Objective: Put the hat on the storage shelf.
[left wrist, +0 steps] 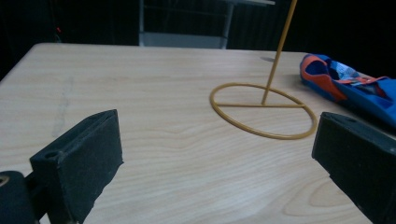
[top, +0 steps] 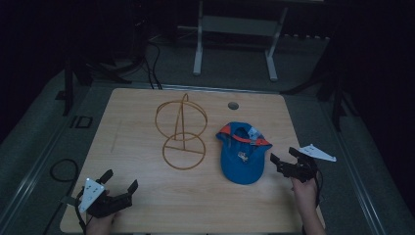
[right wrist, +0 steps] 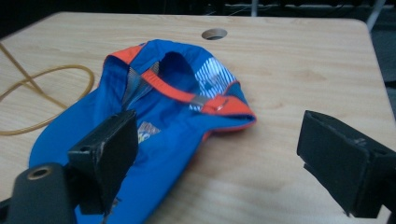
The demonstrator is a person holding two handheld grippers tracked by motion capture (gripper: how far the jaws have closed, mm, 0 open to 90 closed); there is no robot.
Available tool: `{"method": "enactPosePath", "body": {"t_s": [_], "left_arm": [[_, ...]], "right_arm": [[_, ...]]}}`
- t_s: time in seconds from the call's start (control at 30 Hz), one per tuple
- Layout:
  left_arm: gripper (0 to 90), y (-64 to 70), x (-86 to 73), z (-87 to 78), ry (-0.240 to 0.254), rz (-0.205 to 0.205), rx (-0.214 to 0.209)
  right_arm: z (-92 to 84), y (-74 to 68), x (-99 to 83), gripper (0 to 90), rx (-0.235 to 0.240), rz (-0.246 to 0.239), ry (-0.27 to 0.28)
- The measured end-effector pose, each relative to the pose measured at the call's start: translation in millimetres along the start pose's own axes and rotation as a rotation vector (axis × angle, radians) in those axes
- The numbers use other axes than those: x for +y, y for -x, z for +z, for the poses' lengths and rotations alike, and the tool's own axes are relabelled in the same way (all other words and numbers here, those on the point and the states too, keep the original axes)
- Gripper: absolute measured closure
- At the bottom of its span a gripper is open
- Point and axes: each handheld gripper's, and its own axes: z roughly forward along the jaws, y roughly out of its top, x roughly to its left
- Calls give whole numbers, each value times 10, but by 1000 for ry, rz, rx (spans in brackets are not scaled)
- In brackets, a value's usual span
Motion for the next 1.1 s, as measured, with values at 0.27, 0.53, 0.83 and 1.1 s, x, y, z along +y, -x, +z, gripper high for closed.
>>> {"method": "enactPosePath", "body": {"t_s": [0.27,0.53,0.83,1.1], "left_arm": [[20,47,39,-10,-42,19,-19],[20,66,41,-5,-56,37,-7],[20,63,40,4,-63,44,-14],[20,42,39,10,-69,49,-13]], "right_arm": [[217,-98,183,170,65,-70,-26],[446,-62,324,137,30,-82,-58],[660,-5,473,207,-11,-107,-87],[867,54,540,229,-15,-79,-115]]}}
